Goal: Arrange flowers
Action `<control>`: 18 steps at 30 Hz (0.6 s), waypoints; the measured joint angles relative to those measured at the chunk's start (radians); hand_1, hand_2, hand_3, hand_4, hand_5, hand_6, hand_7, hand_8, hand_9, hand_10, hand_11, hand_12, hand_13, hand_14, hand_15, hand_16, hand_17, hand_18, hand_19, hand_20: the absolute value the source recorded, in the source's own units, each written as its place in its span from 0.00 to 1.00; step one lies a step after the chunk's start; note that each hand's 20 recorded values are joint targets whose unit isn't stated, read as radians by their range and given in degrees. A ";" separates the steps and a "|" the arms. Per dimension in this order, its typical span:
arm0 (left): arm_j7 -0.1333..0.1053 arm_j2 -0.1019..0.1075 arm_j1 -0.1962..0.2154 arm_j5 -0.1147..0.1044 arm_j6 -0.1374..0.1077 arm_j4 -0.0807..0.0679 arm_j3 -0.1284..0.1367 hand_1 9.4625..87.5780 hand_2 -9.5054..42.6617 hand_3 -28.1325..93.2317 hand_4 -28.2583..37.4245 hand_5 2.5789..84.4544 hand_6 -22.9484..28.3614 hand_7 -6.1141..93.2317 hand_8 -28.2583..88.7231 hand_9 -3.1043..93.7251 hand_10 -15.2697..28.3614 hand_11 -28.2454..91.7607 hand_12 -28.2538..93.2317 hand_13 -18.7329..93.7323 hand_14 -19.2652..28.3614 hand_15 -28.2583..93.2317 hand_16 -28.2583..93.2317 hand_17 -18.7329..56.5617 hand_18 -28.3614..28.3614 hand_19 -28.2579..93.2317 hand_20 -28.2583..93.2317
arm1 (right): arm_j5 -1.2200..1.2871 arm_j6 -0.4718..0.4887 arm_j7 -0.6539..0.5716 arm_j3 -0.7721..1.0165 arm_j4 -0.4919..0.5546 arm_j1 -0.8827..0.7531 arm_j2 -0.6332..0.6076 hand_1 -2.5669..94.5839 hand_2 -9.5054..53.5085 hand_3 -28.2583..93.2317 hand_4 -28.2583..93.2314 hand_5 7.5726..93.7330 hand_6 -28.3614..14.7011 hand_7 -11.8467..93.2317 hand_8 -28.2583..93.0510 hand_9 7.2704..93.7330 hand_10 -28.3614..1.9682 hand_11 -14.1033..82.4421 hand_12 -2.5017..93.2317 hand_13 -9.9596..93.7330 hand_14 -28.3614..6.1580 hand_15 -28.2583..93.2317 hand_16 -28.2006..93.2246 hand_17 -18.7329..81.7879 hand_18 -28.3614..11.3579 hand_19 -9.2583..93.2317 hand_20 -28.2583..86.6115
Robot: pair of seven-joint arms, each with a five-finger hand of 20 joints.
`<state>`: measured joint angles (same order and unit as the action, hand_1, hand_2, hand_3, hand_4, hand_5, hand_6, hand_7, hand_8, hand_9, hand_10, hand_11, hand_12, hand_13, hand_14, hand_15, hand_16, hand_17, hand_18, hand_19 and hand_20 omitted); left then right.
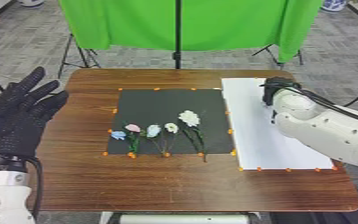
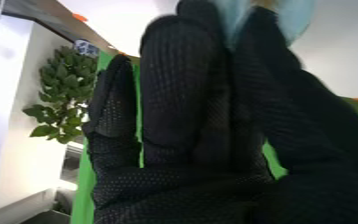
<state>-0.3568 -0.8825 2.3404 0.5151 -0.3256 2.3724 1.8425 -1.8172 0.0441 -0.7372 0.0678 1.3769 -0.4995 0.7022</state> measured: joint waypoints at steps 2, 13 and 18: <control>0.000 -0.002 0.001 0.000 0.000 0.000 0.000 0.15 0.34 0.87 0.00 0.40 0.63 0.18 0.17 0.34 0.78 0.44 0.32 0.39 0.98 0.67 0.14 0.16 0.93 0.75 0.28 | -0.008 0.017 -0.001 0.018 0.003 -0.017 -0.001 0.60 0.00 0.80 0.00 0.84 0.79 0.39 0.22 1.00 0.82 0.27 0.37 0.91 0.82 0.73 0.38 0.60 0.33 1.00 0.40; 0.002 -0.011 0.019 0.001 0.000 0.006 0.006 0.15 0.34 0.86 0.00 0.40 0.63 0.18 0.17 0.34 0.78 0.44 0.32 0.39 0.98 0.67 0.14 0.16 0.93 0.75 0.28 | -0.045 -0.299 -0.020 -0.030 0.084 -0.049 -0.048 0.59 0.00 0.83 0.00 0.87 0.75 0.37 0.24 1.00 0.80 0.31 0.36 0.92 0.83 0.73 0.38 0.62 0.32 1.00 0.43; 0.002 -0.011 0.026 0.001 -0.001 0.007 0.008 0.15 0.34 0.86 0.00 0.40 0.63 0.18 0.17 0.34 0.78 0.44 0.32 0.39 0.98 0.67 0.14 0.16 0.93 0.75 0.28 | -0.100 -0.336 -0.035 0.047 0.200 -0.099 -0.068 0.60 0.00 0.84 0.00 0.88 0.73 0.36 0.24 1.00 0.79 0.32 0.35 0.93 0.82 0.73 0.38 0.63 0.31 1.00 0.44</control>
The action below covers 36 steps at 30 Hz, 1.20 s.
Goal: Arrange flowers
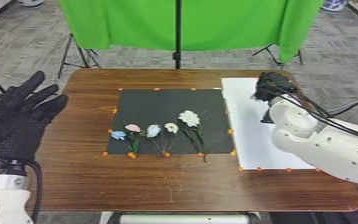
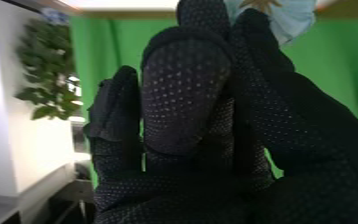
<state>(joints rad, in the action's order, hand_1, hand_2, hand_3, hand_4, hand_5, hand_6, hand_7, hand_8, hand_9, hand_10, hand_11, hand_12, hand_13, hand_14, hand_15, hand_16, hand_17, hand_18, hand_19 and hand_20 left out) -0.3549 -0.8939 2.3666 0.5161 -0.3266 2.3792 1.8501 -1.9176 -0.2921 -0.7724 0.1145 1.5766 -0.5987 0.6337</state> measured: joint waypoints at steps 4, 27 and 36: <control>0.009 0.000 -0.005 0.001 0.000 0.000 -0.001 0.15 0.34 0.87 0.00 0.40 0.63 0.18 0.17 0.34 0.78 0.44 0.32 0.39 0.98 0.68 0.14 0.16 0.93 0.75 0.28 | -0.023 0.010 -0.005 0.052 0.097 -0.042 -0.003 0.60 0.00 0.84 0.00 0.88 0.73 0.35 0.25 1.00 0.78 0.32 0.35 0.93 0.81 0.73 0.39 0.63 0.30 1.00 0.45; 0.042 0.001 -0.020 0.007 0.000 -0.002 -0.001 0.15 0.34 0.86 0.00 0.40 0.63 0.18 0.17 0.34 0.78 0.44 0.32 0.39 0.98 0.67 0.14 0.16 0.93 0.75 0.28 | -0.075 0.071 -0.010 0.124 0.342 -0.311 -0.033 0.60 0.00 0.84 0.00 0.88 0.71 0.34 0.27 1.00 0.76 0.33 0.35 0.93 0.80 0.74 0.39 0.63 0.28 1.00 0.48; 0.042 0.002 -0.024 0.007 -0.001 -0.004 -0.010 0.15 0.34 0.87 0.00 0.40 0.63 0.18 0.17 0.34 0.78 0.44 0.32 0.39 0.98 0.68 0.14 0.16 0.93 0.75 0.28 | -0.073 0.045 -0.017 0.096 0.340 -0.294 -0.001 0.59 0.00 0.84 0.00 0.86 0.71 0.36 0.26 1.00 0.77 0.34 0.34 0.93 0.79 0.74 0.39 0.63 0.28 1.00 0.48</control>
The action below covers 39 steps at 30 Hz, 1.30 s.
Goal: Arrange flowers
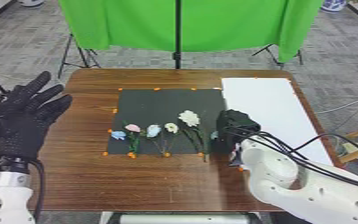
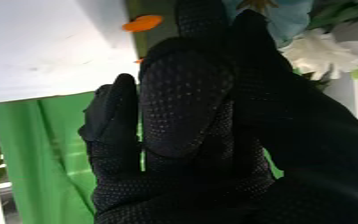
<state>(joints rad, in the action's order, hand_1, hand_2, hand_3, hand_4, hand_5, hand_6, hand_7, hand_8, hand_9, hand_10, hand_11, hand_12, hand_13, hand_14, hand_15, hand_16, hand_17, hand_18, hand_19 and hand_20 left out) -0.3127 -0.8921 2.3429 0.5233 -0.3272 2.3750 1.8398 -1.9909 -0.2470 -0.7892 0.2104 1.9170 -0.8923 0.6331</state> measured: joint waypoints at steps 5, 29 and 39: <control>0.000 0.000 -0.001 0.000 0.000 -0.001 -0.002 0.15 0.34 0.86 0.00 0.40 0.63 0.18 0.17 0.34 0.78 0.44 0.32 0.39 0.98 0.68 0.14 0.16 0.93 0.75 0.28 | 0.009 -0.005 -0.007 0.005 0.000 -0.003 0.022 0.56 0.00 0.85 0.00 0.80 0.69 0.33 0.24 1.00 0.76 0.32 0.35 0.93 0.78 0.74 0.38 0.63 0.27 1.00 0.49; 0.010 -0.003 0.000 0.004 -0.001 -0.002 -0.003 0.15 0.34 0.87 0.00 0.41 0.64 0.18 0.17 0.35 0.79 0.44 0.32 0.39 0.98 0.68 0.14 0.16 0.92 0.74 0.28 | 0.052 -0.011 -0.015 0.013 -0.011 -0.002 0.043 0.44 0.00 0.87 0.00 0.63 0.63 0.26 0.14 0.89 0.62 0.40 0.24 0.89 0.73 0.75 0.37 0.60 0.23 1.00 0.47; 0.010 -0.005 0.000 0.007 -0.003 -0.001 -0.006 0.15 0.34 0.87 0.00 0.41 0.64 0.18 0.17 0.35 0.79 0.44 0.32 0.39 0.98 0.68 0.14 0.16 0.92 0.75 0.28 | 0.034 -0.064 -0.068 -0.026 -0.045 0.023 0.092 0.42 0.00 0.88 0.00 0.58 0.60 0.25 0.14 0.87 0.59 0.43 0.21 0.89 0.72 0.75 0.37 0.60 0.22 1.00 0.47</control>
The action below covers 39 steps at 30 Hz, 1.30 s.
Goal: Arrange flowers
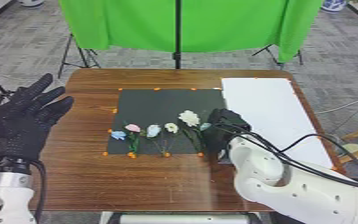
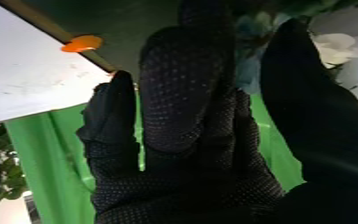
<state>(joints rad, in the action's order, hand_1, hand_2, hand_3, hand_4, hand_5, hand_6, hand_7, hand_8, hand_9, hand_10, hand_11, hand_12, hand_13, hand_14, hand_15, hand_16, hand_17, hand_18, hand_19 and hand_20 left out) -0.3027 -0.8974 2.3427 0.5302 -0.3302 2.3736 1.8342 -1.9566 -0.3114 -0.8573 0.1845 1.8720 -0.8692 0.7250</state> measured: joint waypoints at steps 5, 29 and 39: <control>-0.002 -0.003 0.007 0.000 -0.005 0.001 0.001 0.15 0.34 0.87 0.00 0.41 0.64 0.18 0.17 0.35 0.79 0.44 0.32 0.39 0.98 0.68 0.14 0.16 0.92 0.75 0.28 | -0.006 -0.013 0.004 0.007 0.014 0.000 -0.006 0.41 0.00 0.88 0.00 0.53 0.59 0.24 0.14 0.85 0.57 0.43 0.20 0.88 0.71 0.76 0.37 0.59 0.21 1.00 0.47; -0.083 -0.003 0.074 -0.016 -0.027 -0.001 0.003 0.13 0.33 0.86 0.00 0.39 0.61 0.17 0.17 0.33 0.75 0.42 0.31 0.37 0.95 0.63 0.15 0.13 0.91 0.69 0.26 | 0.462 -0.067 0.371 0.620 0.169 -0.354 -0.081 0.26 0.16 0.89 0.01 0.40 0.59 0.24 0.14 0.50 0.39 0.31 0.17 0.57 0.36 0.64 0.29 0.35 0.18 0.74 0.33; -0.127 0.005 0.090 -0.029 -0.041 -0.024 -0.007 0.11 0.33 0.85 0.00 0.36 0.56 0.16 0.17 0.31 0.72 0.39 0.32 0.34 0.91 0.58 0.18 0.12 0.91 0.67 0.29 | 0.921 -0.086 0.597 1.054 0.169 -0.706 -0.044 0.24 0.18 0.90 0.00 0.39 0.65 0.27 0.13 0.44 0.44 0.27 0.17 0.48 0.32 0.54 0.32 0.27 0.19 0.62 0.36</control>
<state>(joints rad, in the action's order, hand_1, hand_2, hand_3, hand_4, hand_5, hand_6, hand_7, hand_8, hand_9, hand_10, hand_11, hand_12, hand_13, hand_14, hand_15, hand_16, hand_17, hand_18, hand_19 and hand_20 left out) -0.4296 -0.8921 2.4325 0.5015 -0.3710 2.3499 1.8273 -1.0353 -0.3979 -0.2598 1.2388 2.0406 -1.5752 0.6812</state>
